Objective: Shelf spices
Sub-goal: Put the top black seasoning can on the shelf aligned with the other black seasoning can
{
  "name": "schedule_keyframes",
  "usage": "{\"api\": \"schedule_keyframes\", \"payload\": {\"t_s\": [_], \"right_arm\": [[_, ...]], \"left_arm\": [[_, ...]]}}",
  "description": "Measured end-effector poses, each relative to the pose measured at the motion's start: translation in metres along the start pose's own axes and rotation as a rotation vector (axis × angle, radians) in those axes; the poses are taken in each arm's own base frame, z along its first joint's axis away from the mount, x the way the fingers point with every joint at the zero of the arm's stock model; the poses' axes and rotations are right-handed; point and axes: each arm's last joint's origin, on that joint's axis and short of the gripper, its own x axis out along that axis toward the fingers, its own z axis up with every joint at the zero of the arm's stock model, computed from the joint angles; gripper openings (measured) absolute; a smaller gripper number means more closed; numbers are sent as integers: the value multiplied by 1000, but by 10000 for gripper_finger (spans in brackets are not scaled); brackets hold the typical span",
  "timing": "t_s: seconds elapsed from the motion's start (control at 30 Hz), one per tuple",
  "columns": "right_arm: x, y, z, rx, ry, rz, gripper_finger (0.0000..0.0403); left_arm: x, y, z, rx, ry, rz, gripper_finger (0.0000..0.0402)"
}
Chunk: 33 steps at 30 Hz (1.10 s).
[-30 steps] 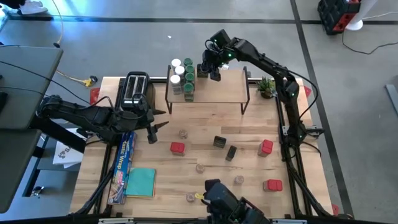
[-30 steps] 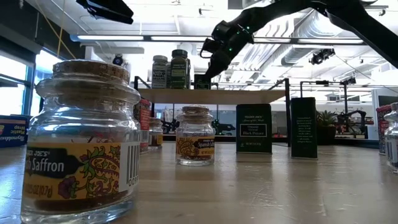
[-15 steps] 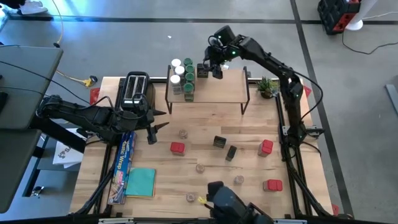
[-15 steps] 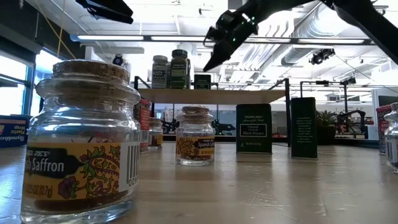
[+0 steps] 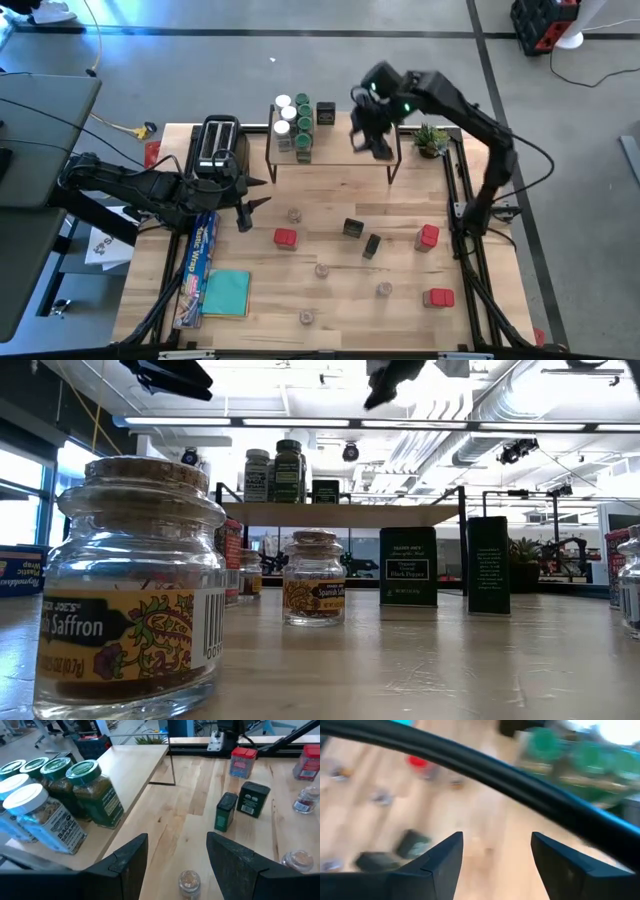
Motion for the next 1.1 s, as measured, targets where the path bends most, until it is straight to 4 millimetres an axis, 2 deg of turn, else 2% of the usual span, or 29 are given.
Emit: {"api": "schedule_keyframes", "payload": {"t_s": [0.1,0.17,0.37,0.47,0.6,0.73,0.83,0.93,1.1], "right_arm": [[3,39,-2,-19,-6,44,210],[10,64,-11,-10,-21,20,199],[42,135,-60,93,-146,-225,176],[63,159,-90,217,-233,-212,174],[97,181,-120,353,-338,-82,174],[126,196,-134,346,-407,-28,176],[142,204,-137,338,-356,-57,186],[153,209,-131,303,-322,-87,209],[173,208,-123,257,-237,-218,251]], "left_arm": [[0,1,-3,-11,20,24,197],[0,2,-4,-18,35,40,197],[0,3,-5,-29,37,78,197],[0,4,-5,-28,31,107,197],[0,4,-5,-30,28,118,197],[0,4,-4,-39,16,117,197],[0,3,-3,-45,8,116,197],[0,3,-2,-49,3,115,197],[0,3,-1,-65,-6,114,197]]}}
